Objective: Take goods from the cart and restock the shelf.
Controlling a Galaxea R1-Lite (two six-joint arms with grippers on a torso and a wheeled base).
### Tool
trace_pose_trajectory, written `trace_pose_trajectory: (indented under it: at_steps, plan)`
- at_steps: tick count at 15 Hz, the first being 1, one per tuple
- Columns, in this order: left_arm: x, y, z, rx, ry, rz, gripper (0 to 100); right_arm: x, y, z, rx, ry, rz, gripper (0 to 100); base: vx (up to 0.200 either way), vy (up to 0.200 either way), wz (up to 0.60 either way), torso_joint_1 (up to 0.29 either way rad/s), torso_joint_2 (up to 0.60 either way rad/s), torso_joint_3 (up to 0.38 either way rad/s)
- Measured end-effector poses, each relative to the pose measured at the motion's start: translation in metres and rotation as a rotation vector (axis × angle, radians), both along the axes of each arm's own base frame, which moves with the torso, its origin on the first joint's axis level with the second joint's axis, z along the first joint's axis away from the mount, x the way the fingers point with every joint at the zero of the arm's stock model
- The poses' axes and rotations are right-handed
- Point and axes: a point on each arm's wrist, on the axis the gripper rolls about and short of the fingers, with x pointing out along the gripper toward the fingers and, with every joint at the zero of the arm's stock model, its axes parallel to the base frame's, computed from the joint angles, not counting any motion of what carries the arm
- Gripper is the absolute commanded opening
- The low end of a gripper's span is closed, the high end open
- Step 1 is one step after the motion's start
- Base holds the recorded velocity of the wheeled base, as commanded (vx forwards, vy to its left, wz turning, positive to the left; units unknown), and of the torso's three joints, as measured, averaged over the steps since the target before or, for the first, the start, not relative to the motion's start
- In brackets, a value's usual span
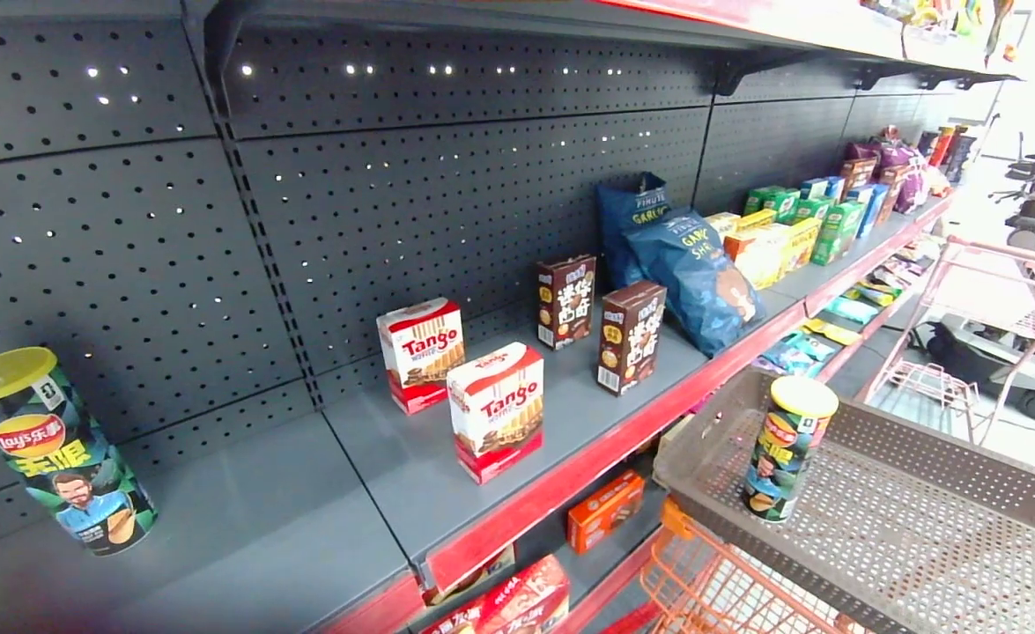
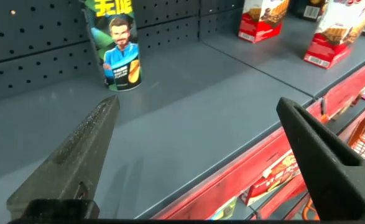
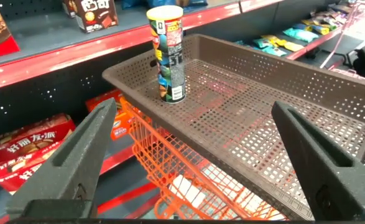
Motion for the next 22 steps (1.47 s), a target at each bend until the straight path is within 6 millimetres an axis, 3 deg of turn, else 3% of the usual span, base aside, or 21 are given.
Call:
trace_pose_trajectory:
  at_steps: [11, 13, 16, 18, 22]
  plan:
    - [0.0, 0.0, 0.0, 0.0, 0.0, 0.0, 100, -0.001, 0.0, 0.002, 0.003, -0.007, 0.012, 100, 0.0, 0.0, 0.0, 0.0, 0.0, 0.0]
    - [0.0, 0.0, 0.0, 0.0, 0.001, 0.001, 100, -0.005, 0.0, 0.023, 0.004, -0.035, 0.03, 100, 0.0, 0.0, 0.0, 0.0, 0.0, 0.0]
    - [0.0, 0.0, 0.0, 0.0, 0.0, 0.0, 100, -0.01, 0.0, 0.096, 0.028, -0.028, 0.011, 100, 0.0, 0.0, 0.0, 0.0, 0.0, 0.0]
    - [0.0, 0.0, 0.0, 0.0, 0.0, 0.001, 100, -0.003, 0.0, 0.126, 0.037, 0.006, -0.001, 100, 0.0, 0.0, 0.0, 0.0, 0.0, 0.0]
    - [0.0, 0.0, 0.0, 0.0, 0.001, 0.001, 100, 0.043, -0.001, 0.12, 0.043, 0.156, -0.032, 100, 0.0, 0.0, 0.0, 0.0, 0.0, 0.0]
